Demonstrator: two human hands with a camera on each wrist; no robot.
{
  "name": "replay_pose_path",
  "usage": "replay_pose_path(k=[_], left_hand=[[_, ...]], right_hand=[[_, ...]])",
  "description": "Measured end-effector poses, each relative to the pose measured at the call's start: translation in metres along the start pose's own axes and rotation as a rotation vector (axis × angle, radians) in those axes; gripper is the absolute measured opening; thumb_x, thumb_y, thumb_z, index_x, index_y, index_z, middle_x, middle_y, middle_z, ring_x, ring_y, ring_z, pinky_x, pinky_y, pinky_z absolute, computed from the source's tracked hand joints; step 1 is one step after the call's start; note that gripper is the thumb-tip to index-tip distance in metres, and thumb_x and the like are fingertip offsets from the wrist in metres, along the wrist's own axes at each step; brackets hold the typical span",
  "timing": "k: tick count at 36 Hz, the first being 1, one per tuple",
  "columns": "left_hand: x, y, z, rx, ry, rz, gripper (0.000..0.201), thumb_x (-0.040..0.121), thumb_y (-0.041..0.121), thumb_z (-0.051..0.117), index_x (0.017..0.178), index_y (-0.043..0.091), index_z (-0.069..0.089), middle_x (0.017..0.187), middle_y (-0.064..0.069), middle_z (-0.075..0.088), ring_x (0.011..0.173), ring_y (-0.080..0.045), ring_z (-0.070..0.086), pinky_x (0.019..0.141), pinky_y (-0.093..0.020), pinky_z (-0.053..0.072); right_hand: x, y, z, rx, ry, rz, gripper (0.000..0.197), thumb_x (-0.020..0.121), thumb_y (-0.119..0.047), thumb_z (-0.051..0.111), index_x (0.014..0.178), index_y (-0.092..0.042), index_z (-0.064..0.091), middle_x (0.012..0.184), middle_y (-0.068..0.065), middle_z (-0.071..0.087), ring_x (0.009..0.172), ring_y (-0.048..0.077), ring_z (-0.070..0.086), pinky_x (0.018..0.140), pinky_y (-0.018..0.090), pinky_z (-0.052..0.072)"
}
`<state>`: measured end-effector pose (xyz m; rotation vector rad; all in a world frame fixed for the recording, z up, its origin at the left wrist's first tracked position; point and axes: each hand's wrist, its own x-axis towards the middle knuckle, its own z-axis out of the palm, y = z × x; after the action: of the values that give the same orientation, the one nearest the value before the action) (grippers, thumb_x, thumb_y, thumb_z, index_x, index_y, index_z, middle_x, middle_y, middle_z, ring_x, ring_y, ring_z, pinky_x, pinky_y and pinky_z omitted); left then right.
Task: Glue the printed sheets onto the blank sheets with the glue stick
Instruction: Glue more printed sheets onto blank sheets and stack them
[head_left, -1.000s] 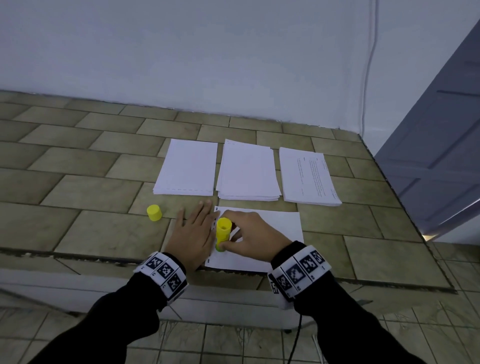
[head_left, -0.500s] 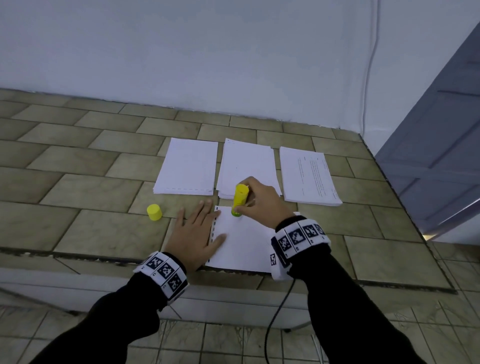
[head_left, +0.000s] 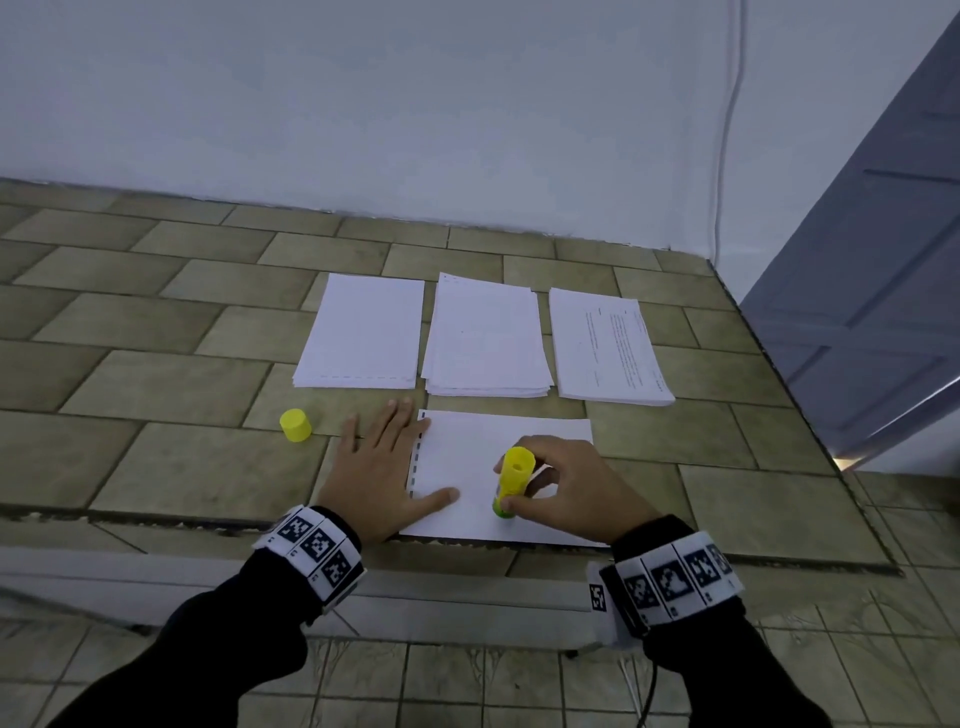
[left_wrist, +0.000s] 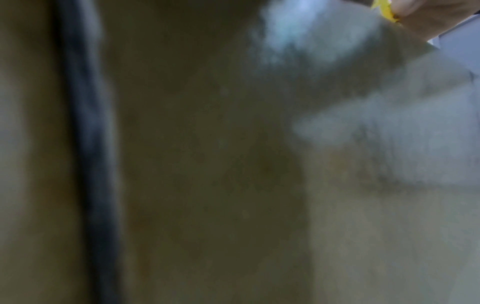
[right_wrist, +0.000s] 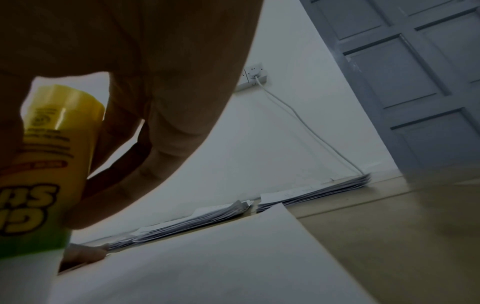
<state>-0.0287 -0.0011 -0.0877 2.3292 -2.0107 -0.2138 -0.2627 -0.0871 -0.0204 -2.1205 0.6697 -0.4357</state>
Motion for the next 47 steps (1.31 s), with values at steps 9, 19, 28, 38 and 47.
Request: replay_pose_path(k=[9,19,28,38,47], left_hand=[[0.001,-0.001,0.001,0.011,-0.005,-0.003,0.122,0.059,0.096,-0.011,0.156,0.025,0.007,0.164,0.003,-0.007,0.15,-0.013,-0.01,0.12,-0.053,-0.005],[0.0,-0.001,0.0,-0.032,0.005,0.002,0.122,0.06,0.096,-0.007,0.156,0.023,0.011,0.164,0.002,-0.005,0.15,-0.013,-0.009,0.119,-0.052,-0.008],[0.001,-0.003,0.001,-0.021,0.024,0.008,0.124,0.061,0.095,-0.01,0.156,0.018,0.011,0.164,0.001,-0.001,0.151,-0.015,-0.004,0.121,-0.052,-0.003],[0.001,-0.003,0.002,-0.018,0.044,0.01,0.109,0.071,0.084,0.009,0.156,0.015,0.011,0.164,0.0,0.002,0.151,-0.016,-0.003,0.121,-0.052,-0.001],[-0.001,-0.001,0.0,-0.029,0.03,0.012,0.111,0.07,0.084,0.008,0.156,0.014,0.011,0.164,-0.001,0.001,0.151,-0.017,-0.004,0.121,-0.051,-0.003]], right_hand=[[0.036,0.014,-0.02,-0.058,0.037,0.082,0.01,0.078,-0.013,0.076,0.08,-0.01,0.066,0.089,0.003,0.07,0.084,0.014,0.067,0.078,0.036,0.057],[0.065,0.017,-0.028,-0.184,0.134,0.225,0.02,0.081,-0.017,0.074,0.082,-0.011,0.055,0.081,0.002,0.063,0.075,0.016,0.057,0.064,0.017,0.042],[0.013,0.02,-0.038,0.021,0.136,0.174,0.011,0.077,-0.011,0.076,0.079,-0.014,0.067,0.087,-0.005,0.072,0.086,0.014,0.069,0.082,0.038,0.057],[-0.037,0.025,-0.044,0.064,0.078,0.223,0.024,0.072,-0.015,0.083,0.093,-0.022,0.073,0.091,-0.007,0.074,0.087,0.013,0.07,0.083,0.037,0.058],[-0.022,0.03,-0.051,0.033,0.103,0.216,0.026,0.072,-0.01,0.082,0.092,-0.023,0.072,0.091,-0.004,0.073,0.085,0.011,0.07,0.08,0.028,0.057]])
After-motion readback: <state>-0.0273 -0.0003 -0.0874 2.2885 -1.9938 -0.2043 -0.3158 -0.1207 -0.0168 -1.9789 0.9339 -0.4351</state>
